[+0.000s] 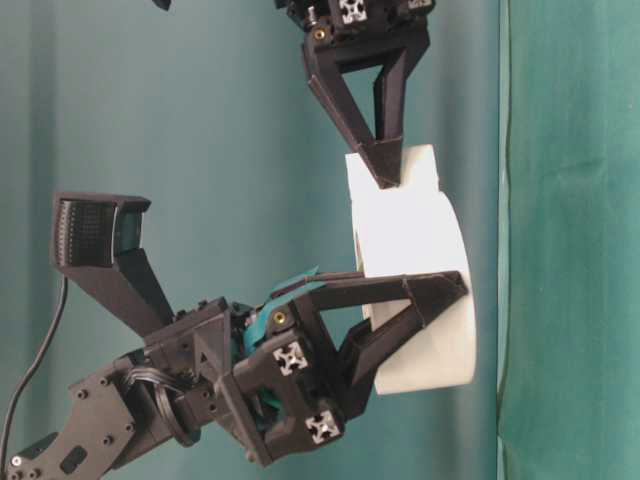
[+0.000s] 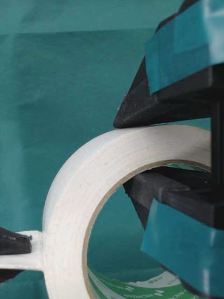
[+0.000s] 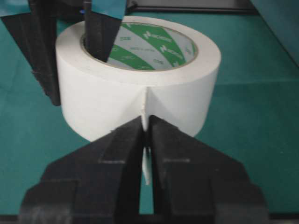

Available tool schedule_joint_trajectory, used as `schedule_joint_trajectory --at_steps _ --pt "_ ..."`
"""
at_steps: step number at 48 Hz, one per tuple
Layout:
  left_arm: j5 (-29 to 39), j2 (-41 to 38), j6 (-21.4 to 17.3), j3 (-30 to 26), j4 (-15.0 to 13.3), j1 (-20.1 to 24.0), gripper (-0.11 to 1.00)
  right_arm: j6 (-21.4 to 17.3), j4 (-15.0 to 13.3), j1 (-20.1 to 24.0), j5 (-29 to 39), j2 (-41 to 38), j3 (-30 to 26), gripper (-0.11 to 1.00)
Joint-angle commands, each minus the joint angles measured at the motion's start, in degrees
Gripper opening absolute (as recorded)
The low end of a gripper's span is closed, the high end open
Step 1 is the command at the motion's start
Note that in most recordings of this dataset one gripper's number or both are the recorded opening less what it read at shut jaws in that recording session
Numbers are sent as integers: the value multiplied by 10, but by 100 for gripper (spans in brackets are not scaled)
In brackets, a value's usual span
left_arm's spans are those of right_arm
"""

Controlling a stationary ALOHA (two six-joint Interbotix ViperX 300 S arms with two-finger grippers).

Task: Peel off the duct tape with your right arm.
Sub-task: 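Move the right gripper toward the roll and pinch the tape's free tab, then pull the left gripper with the roll down-left, away from the right gripper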

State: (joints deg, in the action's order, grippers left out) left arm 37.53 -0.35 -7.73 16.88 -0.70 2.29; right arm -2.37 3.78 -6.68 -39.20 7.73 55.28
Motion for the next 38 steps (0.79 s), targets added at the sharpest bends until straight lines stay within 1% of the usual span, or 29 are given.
schedule_joint_trajectory --at_steps 1,14,38 --pt "-3 22 -1 -15 1 -3 22 -1 1 -3 -6 4 -4 -9" --pt "-3 22 -2 -17 1 -2 22 -2 -8 5 -6 4 -4 -9" --pt "-3 23 -2 -17 1 -3 22 -3 -8 6 -5 1 -5 -9"
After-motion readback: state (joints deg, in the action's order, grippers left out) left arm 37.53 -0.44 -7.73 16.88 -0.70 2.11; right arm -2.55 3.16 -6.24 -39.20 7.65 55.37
